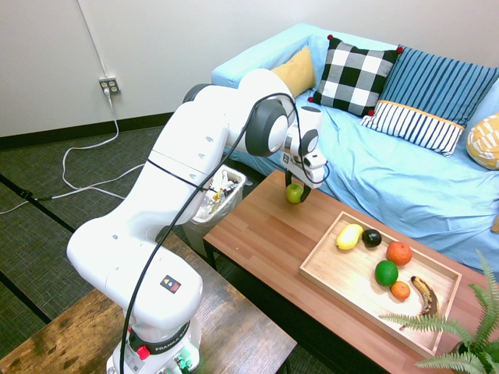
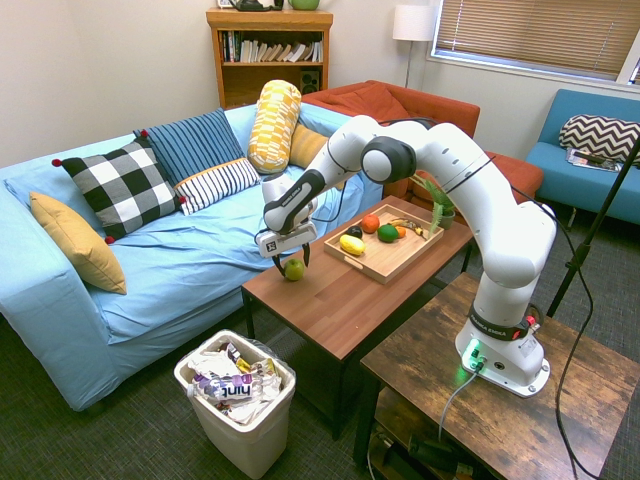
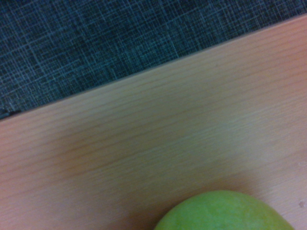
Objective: Put the apple in the tray
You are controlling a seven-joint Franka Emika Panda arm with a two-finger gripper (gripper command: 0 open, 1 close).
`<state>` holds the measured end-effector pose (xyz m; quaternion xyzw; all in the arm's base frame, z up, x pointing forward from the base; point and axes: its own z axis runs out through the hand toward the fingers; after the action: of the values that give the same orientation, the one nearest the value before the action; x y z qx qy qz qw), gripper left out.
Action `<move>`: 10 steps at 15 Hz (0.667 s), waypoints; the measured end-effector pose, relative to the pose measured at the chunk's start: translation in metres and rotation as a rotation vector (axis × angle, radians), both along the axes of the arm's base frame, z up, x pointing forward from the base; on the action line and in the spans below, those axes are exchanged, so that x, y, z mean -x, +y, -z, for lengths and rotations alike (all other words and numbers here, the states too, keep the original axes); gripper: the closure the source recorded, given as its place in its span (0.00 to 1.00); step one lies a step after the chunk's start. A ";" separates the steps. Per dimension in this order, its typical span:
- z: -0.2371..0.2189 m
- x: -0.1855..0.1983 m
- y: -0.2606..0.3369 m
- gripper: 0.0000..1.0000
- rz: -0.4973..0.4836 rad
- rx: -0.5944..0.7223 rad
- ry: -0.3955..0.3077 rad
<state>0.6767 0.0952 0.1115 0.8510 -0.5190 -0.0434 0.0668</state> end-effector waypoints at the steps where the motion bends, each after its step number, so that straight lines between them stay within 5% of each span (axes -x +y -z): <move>1: 0.000 0.000 -0.002 1.00 0.002 -0.004 0.001; 6: -0.007 -0.001 -0.013 1.00 0.002 -0.045 0.001; 10: -0.059 0.000 -0.053 1.00 0.034 -0.046 -0.042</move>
<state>0.6764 0.0420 0.1703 0.8442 -0.5334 -0.0385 0.0353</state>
